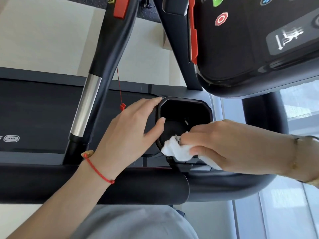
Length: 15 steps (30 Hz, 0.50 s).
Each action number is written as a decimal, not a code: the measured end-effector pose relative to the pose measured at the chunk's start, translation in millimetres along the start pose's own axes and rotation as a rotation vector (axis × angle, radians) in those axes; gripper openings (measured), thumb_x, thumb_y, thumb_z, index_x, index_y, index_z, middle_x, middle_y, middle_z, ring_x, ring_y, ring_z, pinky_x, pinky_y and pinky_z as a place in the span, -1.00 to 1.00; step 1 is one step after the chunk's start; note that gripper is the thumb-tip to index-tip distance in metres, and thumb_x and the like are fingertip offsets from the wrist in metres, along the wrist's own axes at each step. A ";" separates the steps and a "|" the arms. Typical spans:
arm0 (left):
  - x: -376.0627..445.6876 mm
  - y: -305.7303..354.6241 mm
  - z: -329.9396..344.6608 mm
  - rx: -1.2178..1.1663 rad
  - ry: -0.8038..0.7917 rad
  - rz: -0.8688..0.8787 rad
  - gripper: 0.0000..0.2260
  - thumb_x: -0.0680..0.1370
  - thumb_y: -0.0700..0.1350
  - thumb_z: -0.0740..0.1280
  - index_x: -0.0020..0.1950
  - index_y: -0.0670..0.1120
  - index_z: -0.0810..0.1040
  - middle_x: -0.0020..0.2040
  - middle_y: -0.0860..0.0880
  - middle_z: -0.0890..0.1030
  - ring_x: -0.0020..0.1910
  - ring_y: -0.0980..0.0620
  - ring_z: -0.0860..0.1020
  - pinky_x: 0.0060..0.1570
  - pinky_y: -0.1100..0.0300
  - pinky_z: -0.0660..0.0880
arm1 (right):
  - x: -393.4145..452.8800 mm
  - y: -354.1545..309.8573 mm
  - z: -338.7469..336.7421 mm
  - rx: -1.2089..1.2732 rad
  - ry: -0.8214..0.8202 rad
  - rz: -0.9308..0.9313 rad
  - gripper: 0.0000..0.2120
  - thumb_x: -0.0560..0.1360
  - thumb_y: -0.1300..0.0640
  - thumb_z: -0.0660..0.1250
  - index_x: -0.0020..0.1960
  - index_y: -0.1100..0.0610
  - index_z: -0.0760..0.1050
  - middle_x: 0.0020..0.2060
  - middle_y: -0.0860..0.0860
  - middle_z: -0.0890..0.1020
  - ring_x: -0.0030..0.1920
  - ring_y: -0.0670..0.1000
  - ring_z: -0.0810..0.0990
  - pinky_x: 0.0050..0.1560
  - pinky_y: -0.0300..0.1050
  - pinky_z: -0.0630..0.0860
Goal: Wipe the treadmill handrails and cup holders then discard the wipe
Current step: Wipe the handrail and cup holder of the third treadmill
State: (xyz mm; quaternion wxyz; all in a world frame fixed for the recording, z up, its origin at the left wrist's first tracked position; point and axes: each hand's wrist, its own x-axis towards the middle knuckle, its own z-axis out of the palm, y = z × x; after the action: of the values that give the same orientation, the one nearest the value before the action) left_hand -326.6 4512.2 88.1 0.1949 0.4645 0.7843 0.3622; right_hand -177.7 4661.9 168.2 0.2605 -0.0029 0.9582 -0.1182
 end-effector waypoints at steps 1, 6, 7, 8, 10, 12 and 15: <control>-0.3 -0.3 -0.3 -0.002 -0.002 0.002 -0.53 0.59 0.08 0.21 0.49 -0.01 0.39 0.19 0.13 0.56 0.12 0.23 0.46 0.08 0.20 0.51 | -4.5 0.5 -0.4 -0.030 -0.005 -0.017 -0.88 0.59 0.09 0.15 0.08 -0.11 0.37 -0.11 -0.13 0.52 -0.20 -0.01 0.54 -0.19 -0.02 0.55; -1.1 1.3 0.6 0.014 0.001 0.019 -0.54 0.62 0.04 0.22 0.52 -0.03 0.36 0.17 0.09 0.56 0.10 0.13 0.51 0.12 0.12 0.53 | -13.3 20.8 -10.8 -0.350 0.039 -0.131 -0.50 0.25 0.35 0.28 0.11 -0.03 0.56 0.06 -0.07 0.62 0.06 0.03 0.63 -0.04 -0.07 0.62; -1.5 1.2 0.5 0.018 0.000 0.018 -0.54 0.63 0.04 0.22 0.52 -0.03 0.34 0.17 0.09 0.56 0.09 0.12 0.52 0.12 0.11 0.53 | -10.7 23.7 -14.5 -0.376 0.047 -0.140 -0.46 0.26 0.34 0.23 0.17 -0.03 0.54 0.10 -0.06 0.60 0.11 0.03 0.61 0.02 -0.06 0.61; -2.2 1.1 0.5 0.020 -0.004 0.018 -0.53 0.63 0.04 0.22 0.53 -0.02 0.33 0.15 0.09 0.56 0.08 0.11 0.52 0.11 0.09 0.54 | -6.2 24.8 -15.6 -0.396 0.050 -0.141 -0.46 0.32 0.34 0.18 0.23 -0.05 0.49 0.14 -0.08 0.57 0.17 0.01 0.56 0.08 -0.07 0.57; -3.8 0.7 -0.1 0.022 -0.014 0.018 -0.52 0.63 0.06 0.20 0.54 -0.01 0.32 0.11 0.08 0.56 0.05 0.11 0.53 0.07 0.07 0.56 | 5.5 25.0 -10.3 -0.419 0.009 -0.113 -0.60 0.54 0.22 0.14 0.31 -0.12 0.34 0.21 -0.15 0.47 0.27 -0.05 0.45 0.18 -0.12 0.48; -4.5 0.6 -0.3 0.020 -0.015 0.016 -0.52 0.62 0.08 0.19 0.54 0.00 0.32 0.11 0.09 0.56 0.02 0.09 0.54 0.05 0.03 0.57 | 9.6 20.5 -3.6 -0.348 -0.026 -0.086 -0.76 0.64 0.02 0.04 0.29 -0.15 0.30 0.19 -0.19 0.46 0.26 -0.08 0.42 0.17 -0.13 0.46; -4.7 1.1 -0.2 0.013 -0.012 0.009 -0.51 0.61 0.09 0.18 0.54 0.01 0.32 0.12 0.11 0.55 0.03 0.09 0.53 0.07 -0.01 0.57 | -1.1 12.7 -2.4 -0.222 0.003 -0.018 -0.68 0.60 -0.10 -0.11 0.17 -0.14 0.37 -0.02 -0.19 0.55 0.05 -0.10 0.53 -0.05 -0.13 0.50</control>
State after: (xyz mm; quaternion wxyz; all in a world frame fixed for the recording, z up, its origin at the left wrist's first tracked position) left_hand -323.7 4508.4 88.9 0.1948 0.4714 0.7833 0.3552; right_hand -177.3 4674.9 167.9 0.2560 -0.0403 0.9657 -0.0138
